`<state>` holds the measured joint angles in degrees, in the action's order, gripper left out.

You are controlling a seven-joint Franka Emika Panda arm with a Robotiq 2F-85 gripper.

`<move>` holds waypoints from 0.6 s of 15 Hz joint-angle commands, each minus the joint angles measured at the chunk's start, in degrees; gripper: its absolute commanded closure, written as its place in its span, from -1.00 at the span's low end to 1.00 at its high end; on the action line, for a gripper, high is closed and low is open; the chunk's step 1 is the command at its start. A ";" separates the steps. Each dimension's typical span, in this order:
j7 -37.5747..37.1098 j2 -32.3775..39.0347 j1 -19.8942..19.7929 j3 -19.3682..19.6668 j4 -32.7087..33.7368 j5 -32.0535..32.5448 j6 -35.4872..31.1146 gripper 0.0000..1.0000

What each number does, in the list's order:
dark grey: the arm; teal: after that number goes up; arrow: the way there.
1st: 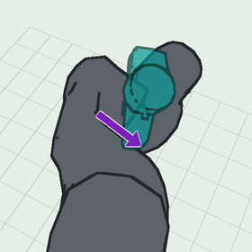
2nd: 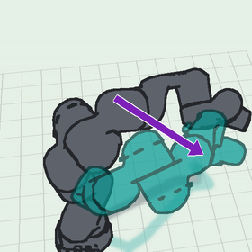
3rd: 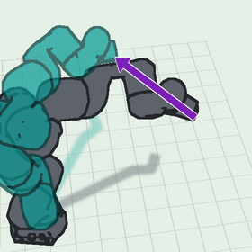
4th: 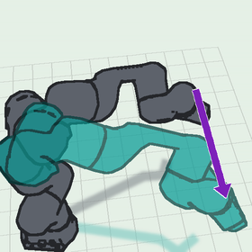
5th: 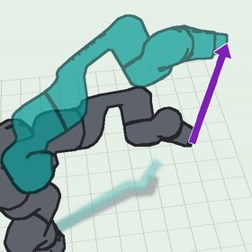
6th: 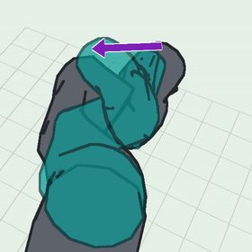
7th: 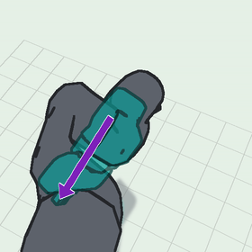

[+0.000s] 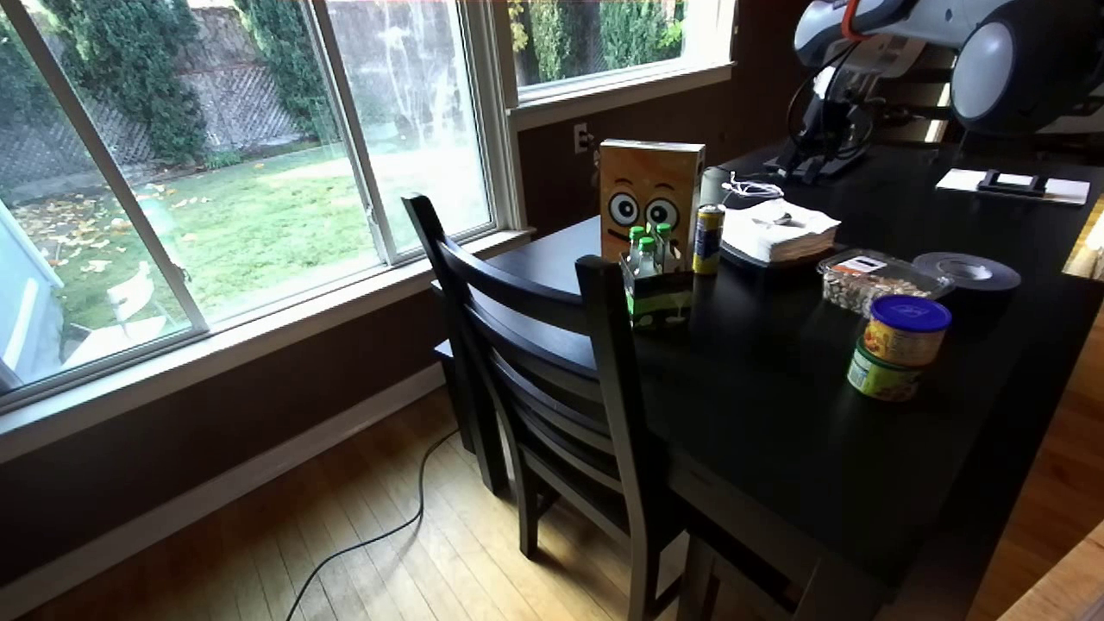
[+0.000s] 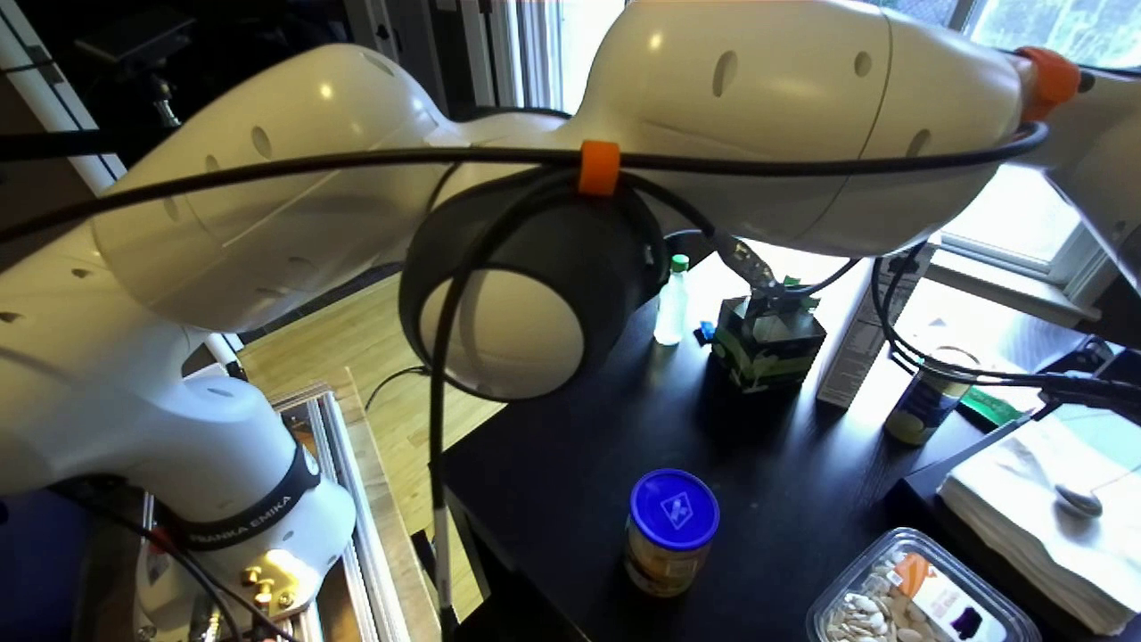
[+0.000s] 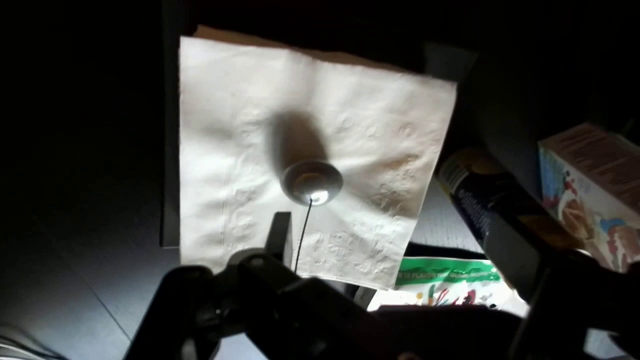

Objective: Move the weight on the napkins

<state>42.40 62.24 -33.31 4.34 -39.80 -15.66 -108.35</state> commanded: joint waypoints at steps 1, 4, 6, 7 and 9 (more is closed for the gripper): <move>-1.55 -2.55 2.02 2.39 -0.33 3.53 5.00 -1.00; -3.93 -4.62 4.10 3.89 -1.22 4.39 3.25 -1.00; -5.71 -6.51 5.25 3.71 -2.05 3.35 4.17 -1.00; -8.00 -7.25 5.92 3.83 -2.22 3.05 4.08 -1.00; -12.59 -8.94 7.70 4.55 -2.82 3.54 3.88 -1.00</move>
<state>35.82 56.95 -28.02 7.45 -39.88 -13.00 -105.38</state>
